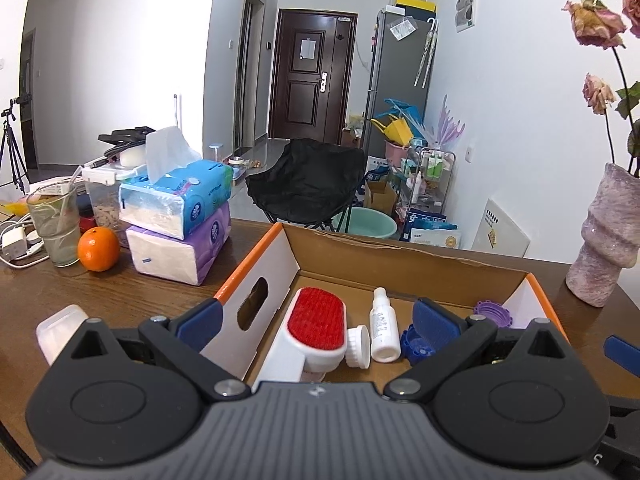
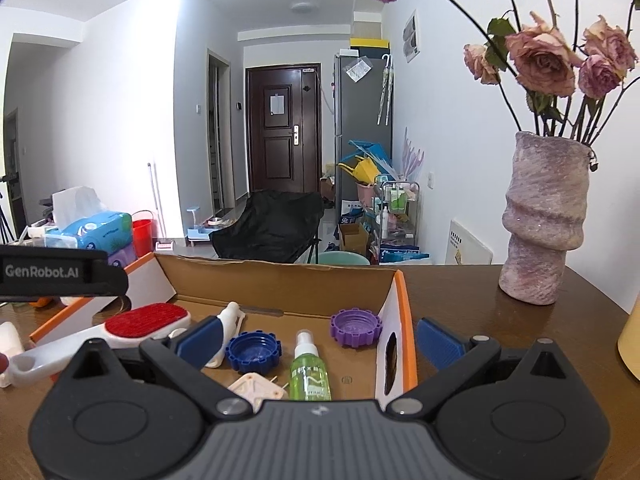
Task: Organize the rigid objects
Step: 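Withdraw both tools from the box back toward the table items, then move right gripper to white tape roll and close on it, then lift tape roll with right tool while left gripper closes on clear plastic container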
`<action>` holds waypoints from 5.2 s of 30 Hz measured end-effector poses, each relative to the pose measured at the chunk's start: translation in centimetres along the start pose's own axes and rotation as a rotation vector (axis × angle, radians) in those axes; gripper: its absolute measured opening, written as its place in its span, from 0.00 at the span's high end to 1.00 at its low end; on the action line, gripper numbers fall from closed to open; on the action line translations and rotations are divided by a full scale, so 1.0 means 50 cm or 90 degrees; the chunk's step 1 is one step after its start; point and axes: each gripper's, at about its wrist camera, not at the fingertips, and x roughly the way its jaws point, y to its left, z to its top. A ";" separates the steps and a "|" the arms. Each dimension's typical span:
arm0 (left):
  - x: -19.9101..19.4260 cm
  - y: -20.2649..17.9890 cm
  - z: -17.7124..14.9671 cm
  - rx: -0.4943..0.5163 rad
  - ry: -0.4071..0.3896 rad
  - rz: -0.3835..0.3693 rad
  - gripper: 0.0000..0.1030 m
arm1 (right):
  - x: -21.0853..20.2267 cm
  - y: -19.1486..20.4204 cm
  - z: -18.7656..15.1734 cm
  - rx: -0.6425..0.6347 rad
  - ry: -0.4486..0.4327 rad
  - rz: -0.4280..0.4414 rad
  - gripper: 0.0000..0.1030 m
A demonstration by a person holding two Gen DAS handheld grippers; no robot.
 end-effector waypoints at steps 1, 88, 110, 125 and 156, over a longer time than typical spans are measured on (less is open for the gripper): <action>-0.006 0.002 -0.002 0.000 0.000 0.000 0.00 | -0.005 0.000 0.000 0.001 -0.001 0.000 0.00; -0.184 0.235 -0.159 0.035 0.067 0.058 0.00 | -0.160 -0.026 -0.186 0.023 0.141 -0.063 0.07; -0.117 0.297 -0.145 0.001 0.087 0.073 0.00 | -0.046 -0.054 -0.165 0.049 0.162 -0.092 0.59; -0.052 0.340 -0.126 -0.016 0.093 0.111 0.00 | -0.071 -0.075 -0.160 0.072 0.119 -0.112 0.60; 0.129 0.368 -0.051 -0.103 0.125 0.225 0.00 | -0.064 -0.135 -0.154 0.119 0.107 -0.160 0.59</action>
